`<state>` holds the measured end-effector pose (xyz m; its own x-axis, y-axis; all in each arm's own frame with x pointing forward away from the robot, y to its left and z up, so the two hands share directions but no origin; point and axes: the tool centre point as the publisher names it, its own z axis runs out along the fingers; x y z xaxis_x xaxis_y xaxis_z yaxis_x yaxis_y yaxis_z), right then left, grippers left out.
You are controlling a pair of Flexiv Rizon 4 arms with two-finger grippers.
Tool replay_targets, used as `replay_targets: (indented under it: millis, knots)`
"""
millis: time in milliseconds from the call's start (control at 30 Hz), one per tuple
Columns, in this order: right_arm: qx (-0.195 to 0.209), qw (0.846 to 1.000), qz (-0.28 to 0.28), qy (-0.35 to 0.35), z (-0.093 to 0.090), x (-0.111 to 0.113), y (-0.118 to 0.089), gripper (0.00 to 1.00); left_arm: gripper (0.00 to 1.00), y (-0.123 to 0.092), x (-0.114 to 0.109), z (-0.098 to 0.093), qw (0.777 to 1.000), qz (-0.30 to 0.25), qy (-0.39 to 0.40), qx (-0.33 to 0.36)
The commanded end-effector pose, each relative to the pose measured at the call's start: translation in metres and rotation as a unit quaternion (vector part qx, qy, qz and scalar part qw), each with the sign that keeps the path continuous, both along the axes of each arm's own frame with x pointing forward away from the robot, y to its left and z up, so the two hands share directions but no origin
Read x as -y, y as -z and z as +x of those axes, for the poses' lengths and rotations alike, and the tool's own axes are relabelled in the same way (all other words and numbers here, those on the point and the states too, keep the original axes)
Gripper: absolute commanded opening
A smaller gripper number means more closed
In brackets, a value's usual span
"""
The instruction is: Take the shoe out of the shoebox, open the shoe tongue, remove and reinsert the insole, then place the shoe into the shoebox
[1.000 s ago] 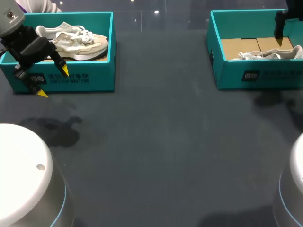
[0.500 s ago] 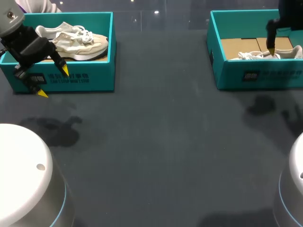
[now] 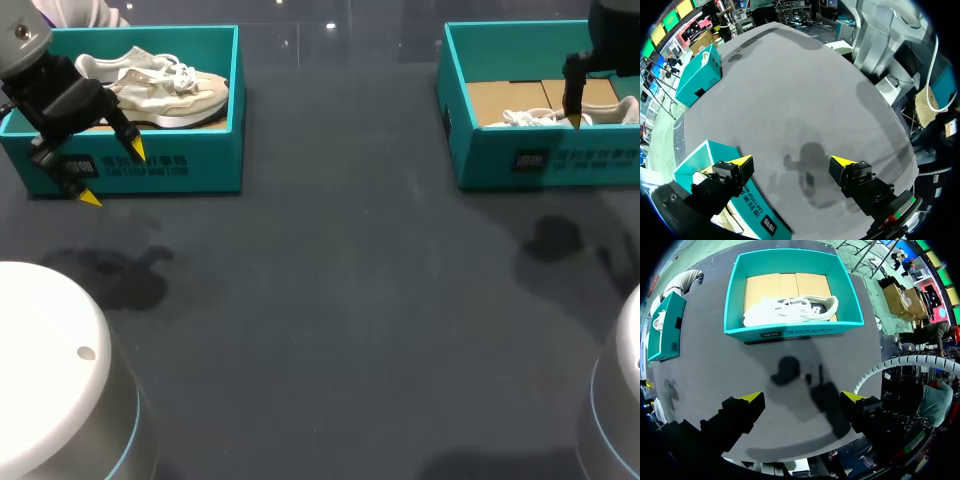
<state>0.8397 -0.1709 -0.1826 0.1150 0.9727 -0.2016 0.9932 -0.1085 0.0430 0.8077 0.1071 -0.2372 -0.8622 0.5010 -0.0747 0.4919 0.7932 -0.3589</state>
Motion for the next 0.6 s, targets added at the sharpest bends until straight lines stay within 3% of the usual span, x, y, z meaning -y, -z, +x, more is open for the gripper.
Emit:
replay_targets:
  millis: [33,600]
  knots:
    - [0.001,1.000,0.000,0.000,-0.0010,0.0005,0.0005,1.00,1.00,-0.0002,-0.0007,-0.0010,1.000,0.001,0.000,0.001]
    - [0.001,1.000,0.000,0.000,-0.0010,0.0005,0.0005,1.00,1.00,0.0028,-0.0060,0.0041,0.999,0.024,-0.023,-0.007]
